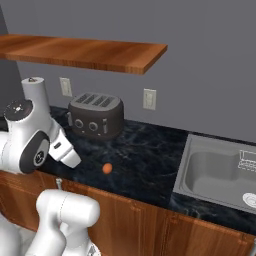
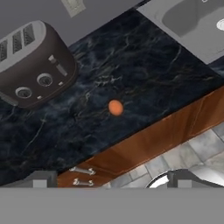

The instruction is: Gather the eggs and milk located in the vicinity of the sink area and place them right next to the bowl.

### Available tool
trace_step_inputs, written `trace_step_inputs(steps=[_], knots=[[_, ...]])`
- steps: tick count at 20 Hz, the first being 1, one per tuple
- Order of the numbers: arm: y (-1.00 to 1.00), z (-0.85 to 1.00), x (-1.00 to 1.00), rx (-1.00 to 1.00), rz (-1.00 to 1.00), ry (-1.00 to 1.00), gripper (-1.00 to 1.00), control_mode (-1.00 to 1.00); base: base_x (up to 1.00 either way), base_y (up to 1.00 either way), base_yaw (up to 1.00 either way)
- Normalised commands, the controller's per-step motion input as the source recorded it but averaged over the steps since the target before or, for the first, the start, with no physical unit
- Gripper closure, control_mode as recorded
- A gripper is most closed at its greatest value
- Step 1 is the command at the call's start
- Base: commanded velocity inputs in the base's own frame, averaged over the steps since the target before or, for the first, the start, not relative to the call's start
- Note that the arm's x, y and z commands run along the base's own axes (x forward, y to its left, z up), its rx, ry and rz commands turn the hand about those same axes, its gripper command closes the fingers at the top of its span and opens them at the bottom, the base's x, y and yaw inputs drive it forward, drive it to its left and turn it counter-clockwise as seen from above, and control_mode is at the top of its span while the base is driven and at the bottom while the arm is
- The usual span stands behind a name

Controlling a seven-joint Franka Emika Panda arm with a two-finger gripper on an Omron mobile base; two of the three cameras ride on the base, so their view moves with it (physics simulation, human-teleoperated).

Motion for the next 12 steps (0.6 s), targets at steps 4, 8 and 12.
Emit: trace_step_inputs(steps=[4,8,12], knots=[[-0.01,-0.01,0.14,0.00,0.18,0.02,-1.00,-1.00,0.00,0.00,0.00],[-0.01,-0.04,0.06,-0.03,0.16,0.07,-1.00,-1.00,0.00,0.00,0.00],[-0.01,-0.20,0.01,-0.04,0.14,0.08,-1.00,-1.00,0.00,0.00,0.00]])
